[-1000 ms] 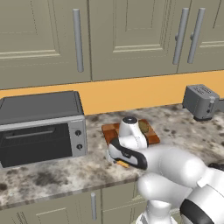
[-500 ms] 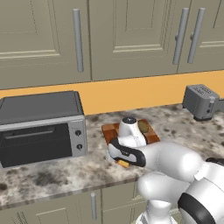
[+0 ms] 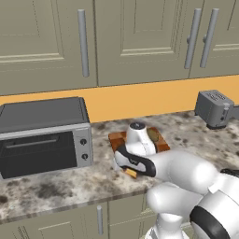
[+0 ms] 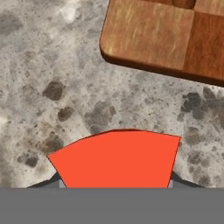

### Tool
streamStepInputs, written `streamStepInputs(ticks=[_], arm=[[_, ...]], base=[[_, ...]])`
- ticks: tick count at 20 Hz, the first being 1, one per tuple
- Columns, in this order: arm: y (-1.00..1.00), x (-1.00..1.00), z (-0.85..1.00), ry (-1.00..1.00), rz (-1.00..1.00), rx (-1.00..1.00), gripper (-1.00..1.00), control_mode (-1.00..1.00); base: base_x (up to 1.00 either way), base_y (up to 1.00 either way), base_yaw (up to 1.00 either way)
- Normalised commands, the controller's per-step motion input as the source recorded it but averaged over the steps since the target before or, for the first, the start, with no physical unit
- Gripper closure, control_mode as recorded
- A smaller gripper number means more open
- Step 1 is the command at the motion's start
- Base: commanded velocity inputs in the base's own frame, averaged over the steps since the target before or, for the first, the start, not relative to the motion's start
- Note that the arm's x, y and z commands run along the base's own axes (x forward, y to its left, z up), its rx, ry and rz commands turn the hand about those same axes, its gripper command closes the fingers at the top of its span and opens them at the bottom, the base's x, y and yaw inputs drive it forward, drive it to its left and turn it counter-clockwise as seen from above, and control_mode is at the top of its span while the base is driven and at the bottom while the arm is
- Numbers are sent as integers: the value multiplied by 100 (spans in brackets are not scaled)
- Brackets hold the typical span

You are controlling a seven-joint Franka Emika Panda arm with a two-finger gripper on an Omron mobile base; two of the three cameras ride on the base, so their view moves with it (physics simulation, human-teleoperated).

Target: Retrieve the reheated potato from the microwave, then place the potato, cheese, and condiment on the cutting board.

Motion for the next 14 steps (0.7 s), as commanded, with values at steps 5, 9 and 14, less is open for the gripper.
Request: streamStepInputs(ticks=[5,9,14], arm=[[2,27,37,0,0,0,100,-100],[0,46,21,0,0,0,100,-100],[1,56,10,0,-3,0,100,-100]], base=[[0,0,0],[0,0,0],[0,0,0]])
